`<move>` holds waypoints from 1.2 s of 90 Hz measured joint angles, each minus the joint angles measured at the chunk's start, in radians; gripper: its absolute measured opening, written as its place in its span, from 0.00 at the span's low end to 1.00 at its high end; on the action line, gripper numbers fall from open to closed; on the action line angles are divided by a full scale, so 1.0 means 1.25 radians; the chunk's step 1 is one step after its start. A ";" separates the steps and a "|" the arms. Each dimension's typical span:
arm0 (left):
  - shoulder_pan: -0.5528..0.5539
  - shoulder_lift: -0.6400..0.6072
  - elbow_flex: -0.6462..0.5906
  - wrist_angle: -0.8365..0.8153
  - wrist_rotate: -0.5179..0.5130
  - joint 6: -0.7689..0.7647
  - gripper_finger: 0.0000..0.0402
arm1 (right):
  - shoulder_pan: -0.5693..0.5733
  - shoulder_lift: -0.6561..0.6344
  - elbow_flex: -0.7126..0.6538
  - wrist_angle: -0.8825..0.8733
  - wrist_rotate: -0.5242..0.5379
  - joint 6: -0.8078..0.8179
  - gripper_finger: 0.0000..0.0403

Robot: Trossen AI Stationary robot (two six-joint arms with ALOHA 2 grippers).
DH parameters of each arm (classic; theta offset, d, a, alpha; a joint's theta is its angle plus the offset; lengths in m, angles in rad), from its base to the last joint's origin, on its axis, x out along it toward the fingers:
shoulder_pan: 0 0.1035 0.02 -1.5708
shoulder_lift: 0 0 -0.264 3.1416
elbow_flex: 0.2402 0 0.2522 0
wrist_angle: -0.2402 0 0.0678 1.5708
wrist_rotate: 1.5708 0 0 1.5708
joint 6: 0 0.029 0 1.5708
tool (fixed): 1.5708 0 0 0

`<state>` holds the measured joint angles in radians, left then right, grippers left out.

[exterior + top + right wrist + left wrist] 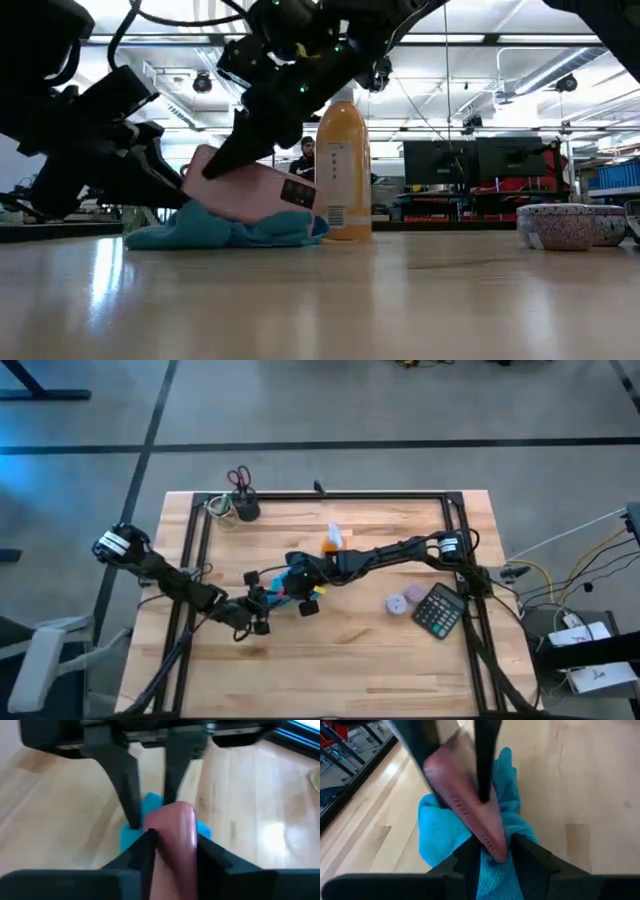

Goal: Apply microfiber cloth
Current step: Wipe the front and back of the cellphone using the blue microfiber cloth

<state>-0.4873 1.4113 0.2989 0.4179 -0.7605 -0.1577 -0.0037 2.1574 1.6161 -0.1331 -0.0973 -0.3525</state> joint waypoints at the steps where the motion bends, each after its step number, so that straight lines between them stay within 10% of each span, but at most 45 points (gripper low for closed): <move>1: 0.000 0.000 0.000 -0.001 0.002 0.000 0.22 | 0.000 0.000 0.000 0.000 0.000 0.000 0.30; 43: -0.001 -0.005 0.000 -0.104 0.082 -0.096 0.20 | 0.001 -0.048 0.000 -0.019 0.066 0.015 0.42; 70: -0.002 -0.045 0.000 -0.132 0.204 -0.158 0.19 | -0.003 0.031 -0.001 0.026 0.129 0.075 0.27; 108: -0.002 -0.122 0.000 -0.334 0.140 -0.315 0.19 | 0.019 0.098 0.005 -0.006 0.114 0.136 0.02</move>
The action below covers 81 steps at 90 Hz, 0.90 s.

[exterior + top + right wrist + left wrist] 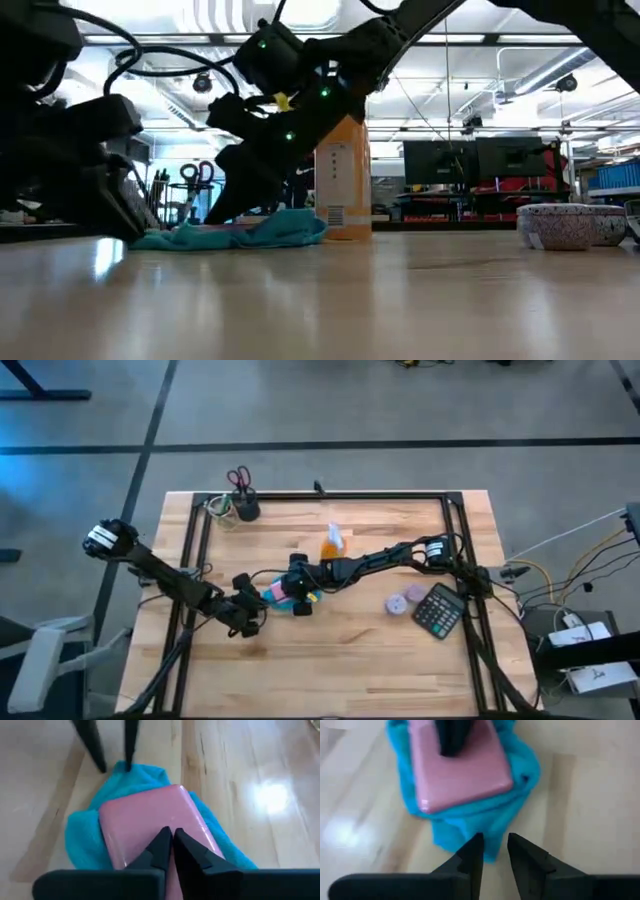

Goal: Apply microfiber cloth
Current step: Wipe the front and back of the cellphone using the blue microfiber cloth

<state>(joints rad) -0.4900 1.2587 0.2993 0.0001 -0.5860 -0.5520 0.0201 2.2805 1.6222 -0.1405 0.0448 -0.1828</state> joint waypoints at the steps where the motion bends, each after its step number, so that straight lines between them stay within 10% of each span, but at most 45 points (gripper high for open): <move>1: 0.000 0.000 0.000 0.001 -0.005 0.000 0.19 | 0.002 -0.002 0.000 -0.007 0.000 0.000 0.02; 52: 0.002 0.010 0.000 0.187 -0.234 0.152 0.19 | 0.076 -0.137 -0.006 -0.289 0.111 0.036 0.01; 81: 0.004 0.076 0.000 0.216 -0.175 0.156 0.19 | 0.076 -0.134 -0.018 -0.365 0.125 0.077 0.04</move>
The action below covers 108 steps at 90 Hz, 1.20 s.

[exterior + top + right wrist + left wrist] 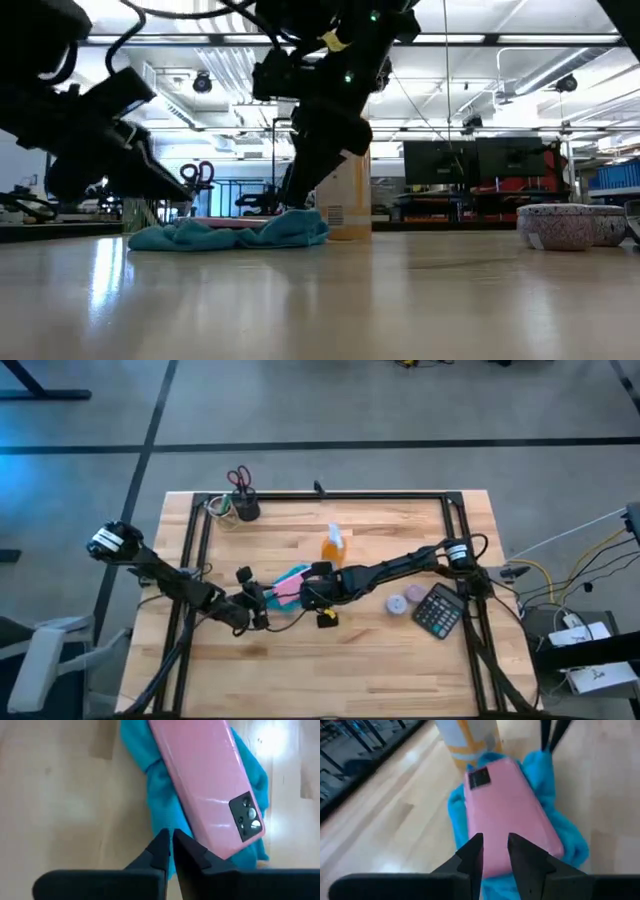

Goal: Apply microfiber cloth
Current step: Wipe the front and back of the cellphone using the blue microfiber cloth

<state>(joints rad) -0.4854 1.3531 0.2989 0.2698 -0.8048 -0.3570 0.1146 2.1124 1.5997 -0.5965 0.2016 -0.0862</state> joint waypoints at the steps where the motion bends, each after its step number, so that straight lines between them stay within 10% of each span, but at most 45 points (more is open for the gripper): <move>1: 0.000 0.002 0.000 0.000 0.005 0.000 0.19 | 0.000 0.001 -0.001 0.000 0.000 -0.001 0.04; 30: 0.009 0.047 0.001 0.024 0.021 0.001 0.19 | -0.009 0.077 -0.002 0.068 0.006 -0.004 0.23; 50: 0.009 0.033 0.022 0.020 0.024 0.039 0.19 | 0.009 0.070 0.000 0.044 0.010 -0.016 0.02; 108: 0.008 0.031 0.054 -0.026 0.046 0.028 0.19 | 0.034 -0.025 0.011 0.190 -0.114 -0.078 0.00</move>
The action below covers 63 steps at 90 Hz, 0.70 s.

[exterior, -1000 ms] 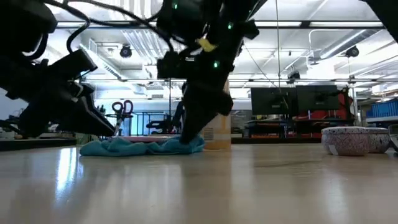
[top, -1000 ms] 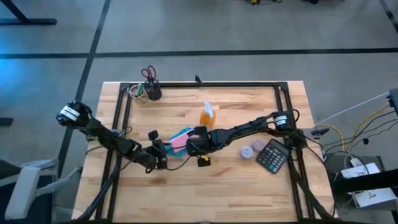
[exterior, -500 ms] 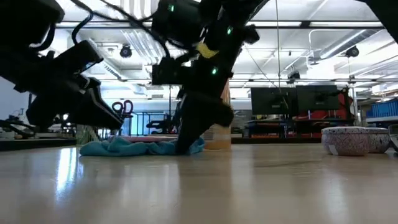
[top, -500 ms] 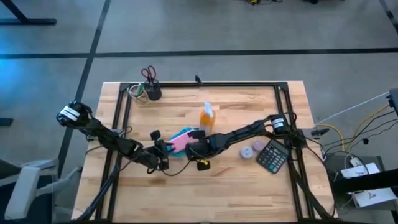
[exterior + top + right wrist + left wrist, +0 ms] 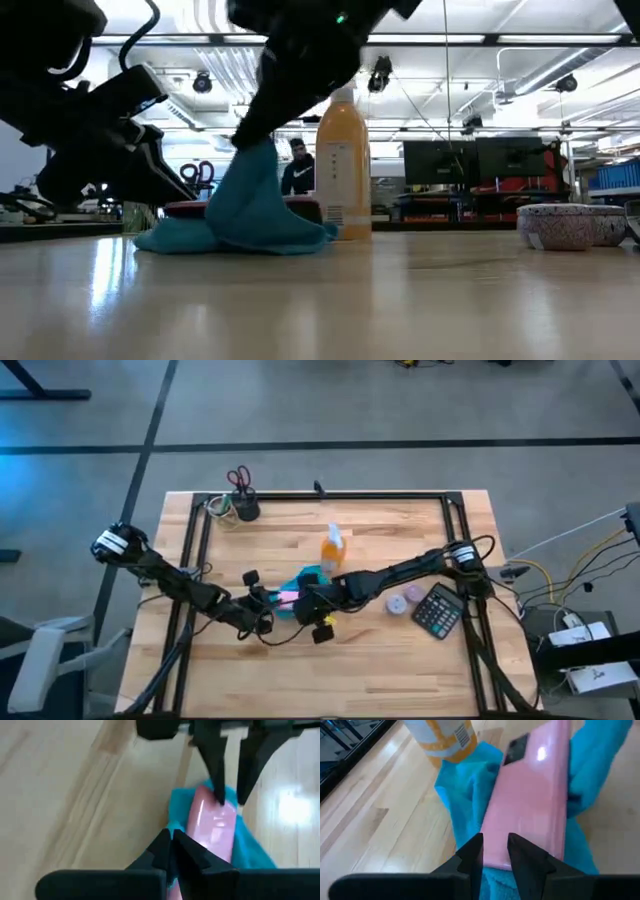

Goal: Apply microfiber cloth
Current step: Wipe the front and back of the cellphone using the blue microfiber cloth

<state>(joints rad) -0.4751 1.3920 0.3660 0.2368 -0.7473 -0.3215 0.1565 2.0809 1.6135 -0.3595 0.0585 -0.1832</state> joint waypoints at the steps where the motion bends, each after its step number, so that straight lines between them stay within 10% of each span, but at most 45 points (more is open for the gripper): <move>1: 0.000 0.000 0.000 0.000 0.000 -0.001 0.19 | -0.002 0.004 0.000 0.006 0.005 0.003 0.00; 63: -0.010 -0.030 0.086 -0.149 0.176 -0.067 0.19 | -0.066 0.138 0.003 0.064 0.197 0.016 0.00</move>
<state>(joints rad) -0.4881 1.3541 0.4733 0.0509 -0.5279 -0.4049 0.0735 2.2535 1.6171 -0.2799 0.3052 -0.1631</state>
